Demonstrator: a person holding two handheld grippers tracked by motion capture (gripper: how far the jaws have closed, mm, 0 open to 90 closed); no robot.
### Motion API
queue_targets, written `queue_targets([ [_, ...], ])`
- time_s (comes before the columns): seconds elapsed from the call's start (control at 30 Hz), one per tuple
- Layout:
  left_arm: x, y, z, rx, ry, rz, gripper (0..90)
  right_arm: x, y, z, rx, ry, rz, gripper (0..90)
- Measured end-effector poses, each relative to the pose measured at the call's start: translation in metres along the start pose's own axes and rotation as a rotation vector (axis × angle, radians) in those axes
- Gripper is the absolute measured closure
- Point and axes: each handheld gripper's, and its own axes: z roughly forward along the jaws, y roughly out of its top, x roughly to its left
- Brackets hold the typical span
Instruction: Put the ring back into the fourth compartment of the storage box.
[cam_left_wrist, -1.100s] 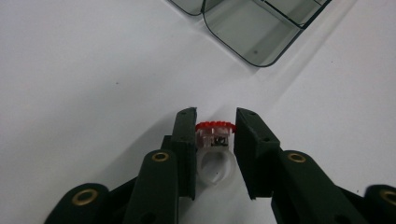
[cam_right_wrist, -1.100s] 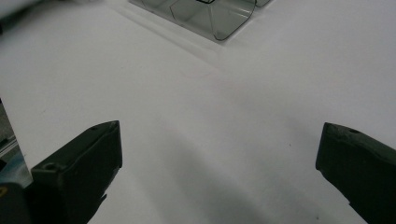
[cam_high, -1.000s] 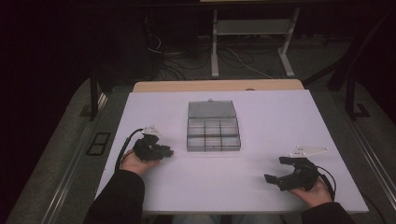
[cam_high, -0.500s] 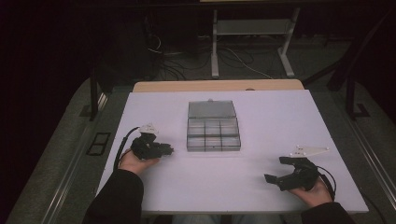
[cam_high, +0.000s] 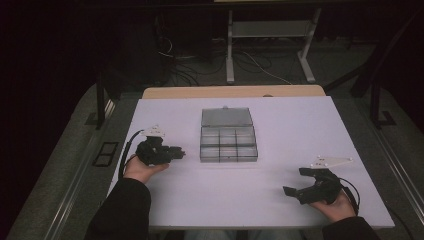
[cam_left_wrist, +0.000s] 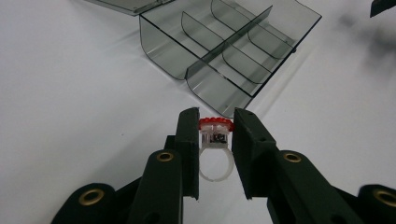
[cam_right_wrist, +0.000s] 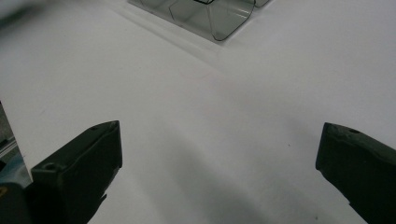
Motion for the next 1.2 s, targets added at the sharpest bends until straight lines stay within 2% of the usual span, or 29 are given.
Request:
queue_targets([
  [0.37, -0.001, 0.019, -0.005, -0.015, 0.005, 0.024, 71.1, 0.0, 0.0, 0.0, 0.001, 0.0, -0.001, 0.0],
  [0.53, -0.003, 0.029, -0.003, 0.0, 0.004, 0.053, 71.1, 0.0, 0.0, 0.001, 0.001, 0.0, -0.002, 0.0],
  [1.2, -0.006, 0.059, -0.001, -0.002, 0.002, 0.092, 71.1, 0.0, 0.0, 0.0, 0.001, 0.0, 0.002, 0.0],
])
